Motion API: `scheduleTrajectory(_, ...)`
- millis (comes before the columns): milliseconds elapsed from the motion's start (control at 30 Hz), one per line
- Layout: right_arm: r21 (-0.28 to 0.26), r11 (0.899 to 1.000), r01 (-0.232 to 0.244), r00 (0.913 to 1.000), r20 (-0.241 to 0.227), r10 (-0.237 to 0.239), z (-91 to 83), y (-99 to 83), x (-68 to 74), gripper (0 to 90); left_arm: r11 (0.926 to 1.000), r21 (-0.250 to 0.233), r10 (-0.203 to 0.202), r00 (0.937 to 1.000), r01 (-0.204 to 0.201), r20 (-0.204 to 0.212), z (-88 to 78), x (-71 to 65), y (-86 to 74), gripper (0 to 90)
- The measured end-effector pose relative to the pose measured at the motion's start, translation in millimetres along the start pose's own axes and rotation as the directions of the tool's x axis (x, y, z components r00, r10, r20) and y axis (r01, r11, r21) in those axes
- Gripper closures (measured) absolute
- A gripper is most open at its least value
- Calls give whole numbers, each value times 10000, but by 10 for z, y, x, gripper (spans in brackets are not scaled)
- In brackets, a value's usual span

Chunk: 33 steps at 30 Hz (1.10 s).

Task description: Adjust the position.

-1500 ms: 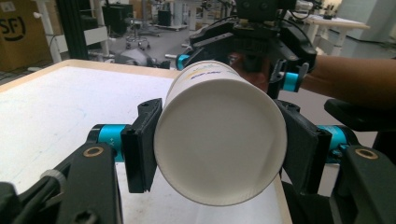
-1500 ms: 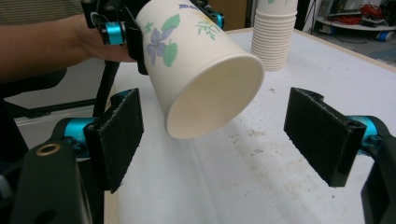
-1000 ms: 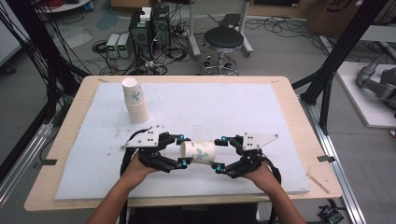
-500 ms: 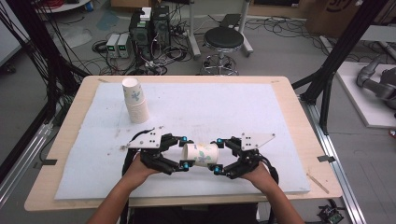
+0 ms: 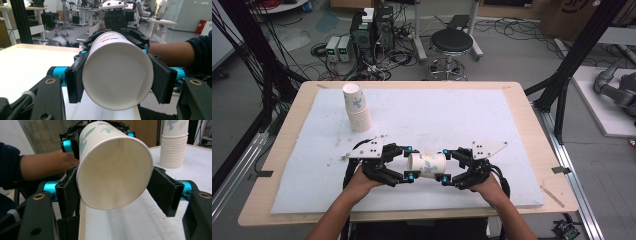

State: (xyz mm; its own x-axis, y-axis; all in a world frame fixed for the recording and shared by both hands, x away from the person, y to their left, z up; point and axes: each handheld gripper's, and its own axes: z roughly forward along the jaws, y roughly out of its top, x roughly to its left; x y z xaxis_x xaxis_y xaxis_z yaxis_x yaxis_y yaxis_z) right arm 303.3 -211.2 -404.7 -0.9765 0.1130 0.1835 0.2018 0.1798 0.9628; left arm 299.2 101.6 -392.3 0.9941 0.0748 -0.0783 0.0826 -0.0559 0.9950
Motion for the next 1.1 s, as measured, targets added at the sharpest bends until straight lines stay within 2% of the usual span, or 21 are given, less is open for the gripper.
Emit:
scheduleTrajectory(300,6,10000,-35,10000,27,35,-31,11,-5,335,9999,-19,-117,9999,116,-85,13,-3,-16,368)
scheduleTrajectory(367,105,9998,-193,9998,-2,193,-33,13,-9,337,9997,83,-226,9994,228,-265,24,-5,-26,358)
scheduleTrajectory(433,215,9993,-312,9995,56,311,-30,16,-20,337,9984,300,-456,9959,481,-779,47,-5,-31,255)
scheduleTrajectory(500,310,9987,-396,9992,44,395,-30,20,-21,337,9967,563,-524,9928,587,-1078,46,1,-29,173)
scheduleTrajectory(733,835,9947,-595,9981,208,579,-52,53,-41,335,9919,1178,-322,9909,477,-1305,0,-10,44,164)
scheduleTrajectory(833,1189,9918,-465,9985,338,427,-58,83,-40,335,9895,1374,-249,9900,442,-1387,-17,-18,69,164)
scheduleTrajectory(933,1480,9882,-387,9985,428,326,-53,117,-30,335,9816,1880,-60,9894,336,-1451,-21,-18,95,163)
scheduleTrajectory(1067,2014,9794,-159,9975,703,17,-35,198,-20,335,9665,2559,155,9893,224,-1454,-8,-16,137,164)
scheduleTrajectory(1100,2175,9760,-109,9973,736,-53,-28,224,-18,335,9607,2772,249,9892,163,-1447,-11,-10,151,164)
